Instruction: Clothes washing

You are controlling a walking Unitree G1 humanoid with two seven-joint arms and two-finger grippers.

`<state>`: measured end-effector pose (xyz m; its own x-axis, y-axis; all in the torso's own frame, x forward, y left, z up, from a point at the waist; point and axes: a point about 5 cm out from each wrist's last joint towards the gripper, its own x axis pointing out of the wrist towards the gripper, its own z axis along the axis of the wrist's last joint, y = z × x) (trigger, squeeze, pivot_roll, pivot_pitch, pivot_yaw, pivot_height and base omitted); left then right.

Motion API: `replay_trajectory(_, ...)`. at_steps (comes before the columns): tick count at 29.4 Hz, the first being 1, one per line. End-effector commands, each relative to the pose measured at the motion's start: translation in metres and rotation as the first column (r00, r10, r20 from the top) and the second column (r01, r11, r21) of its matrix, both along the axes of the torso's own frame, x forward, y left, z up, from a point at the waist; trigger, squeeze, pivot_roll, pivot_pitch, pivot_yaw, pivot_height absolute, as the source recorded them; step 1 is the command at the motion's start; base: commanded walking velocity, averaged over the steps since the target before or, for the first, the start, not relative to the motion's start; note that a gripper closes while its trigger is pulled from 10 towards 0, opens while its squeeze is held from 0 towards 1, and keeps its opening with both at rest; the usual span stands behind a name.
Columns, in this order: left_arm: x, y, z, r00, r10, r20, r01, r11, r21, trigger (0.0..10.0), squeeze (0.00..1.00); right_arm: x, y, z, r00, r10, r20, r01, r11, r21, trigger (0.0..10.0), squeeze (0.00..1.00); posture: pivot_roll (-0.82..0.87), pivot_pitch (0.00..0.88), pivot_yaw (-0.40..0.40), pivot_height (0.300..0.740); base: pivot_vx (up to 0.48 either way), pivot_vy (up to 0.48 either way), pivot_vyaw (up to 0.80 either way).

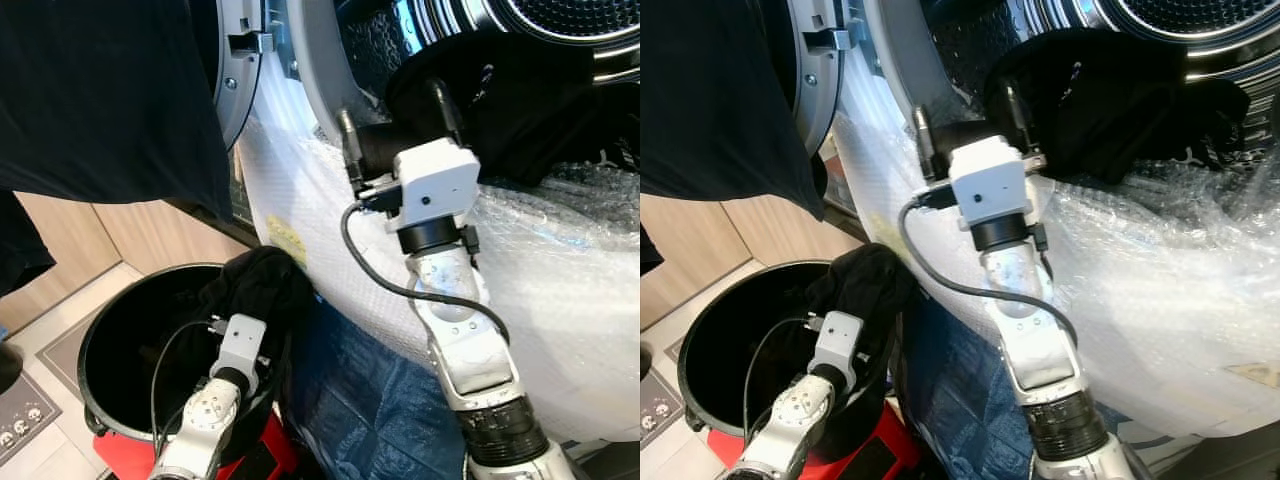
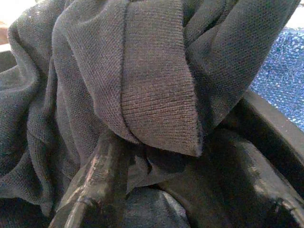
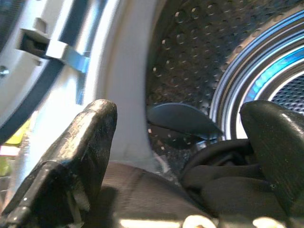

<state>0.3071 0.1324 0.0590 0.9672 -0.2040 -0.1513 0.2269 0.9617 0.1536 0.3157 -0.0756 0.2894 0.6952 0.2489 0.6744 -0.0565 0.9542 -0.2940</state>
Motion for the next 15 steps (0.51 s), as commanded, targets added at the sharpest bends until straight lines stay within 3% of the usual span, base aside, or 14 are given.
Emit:
replay_trajectory(1,-0.0019,-0.0035,-0.0044,1.000,-0.018,-0.021,0.019,1.000,0.008,10.0,0.00,-0.0008,-0.0003,0.0018,1.000,0.000,0.013,0.000,1.000,0.006,10.0,0.00,0.02,0.120,-0.023,0.740,0.000,0.000,0.00)
replay_trajectory(15,-0.0018,-0.0022,-0.0035,1.000,-0.016,-0.018,0.017,1.000,0.012,10.0,0.00,0.0020,-0.0087,-0.0043,1.000,-0.027,-0.004,0.027,1.000,0.009,10.0,0.00,0.03,0.122,-0.022,0.740,0.000,0.000,0.00)
